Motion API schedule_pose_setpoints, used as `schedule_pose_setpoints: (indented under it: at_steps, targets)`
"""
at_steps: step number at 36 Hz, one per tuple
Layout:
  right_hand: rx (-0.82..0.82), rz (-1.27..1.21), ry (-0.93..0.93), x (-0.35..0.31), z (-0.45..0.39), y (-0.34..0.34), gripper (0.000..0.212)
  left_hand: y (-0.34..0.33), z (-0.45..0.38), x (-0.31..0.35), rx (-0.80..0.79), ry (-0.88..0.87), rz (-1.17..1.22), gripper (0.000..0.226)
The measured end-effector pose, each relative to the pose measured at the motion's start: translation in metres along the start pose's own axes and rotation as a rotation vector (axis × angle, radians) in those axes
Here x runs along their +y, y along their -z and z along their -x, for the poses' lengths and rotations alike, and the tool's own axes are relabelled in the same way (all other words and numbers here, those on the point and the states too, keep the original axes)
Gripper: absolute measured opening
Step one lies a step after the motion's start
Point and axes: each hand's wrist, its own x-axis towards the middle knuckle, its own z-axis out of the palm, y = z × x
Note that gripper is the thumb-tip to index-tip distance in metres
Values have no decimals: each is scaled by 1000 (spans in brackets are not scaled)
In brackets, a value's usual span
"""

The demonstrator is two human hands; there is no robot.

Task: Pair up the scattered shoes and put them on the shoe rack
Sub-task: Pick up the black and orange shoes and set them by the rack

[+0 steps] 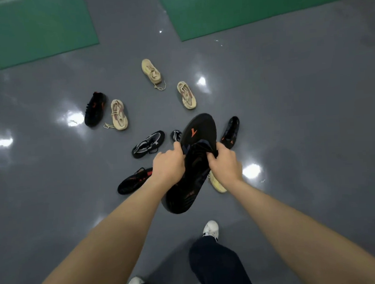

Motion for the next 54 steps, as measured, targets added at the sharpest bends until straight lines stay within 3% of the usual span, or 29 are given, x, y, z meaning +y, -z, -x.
schedule_pose_setpoints:
  at_steps: [9,17,24,28,37,48,54]
  targets:
    - [-4,-22,18,15,-93,65,18,27,-87,64,9,51,37,23]
    - [-17,-112,14,34,-177,75,11,25,-173,85,-23,33,23,16]
    - [-39,-278,-19,67,-250,57,30,-9,-260,90,-46,9,41,14]
    - [-34,-355,-102,109,-298,31,43,-46,-315,91,-60,6,37,15]
    - [-17,-286,-347,233,-399,-71,34,-180,-417,93,-71,58,92,12]
    - [-32,-232,-484,389,-483,-225,37,-377,-506,85,-63,156,247,20]
    - [12,-274,-502,429,-516,-270,51,-445,-543,80,-9,142,261,20]
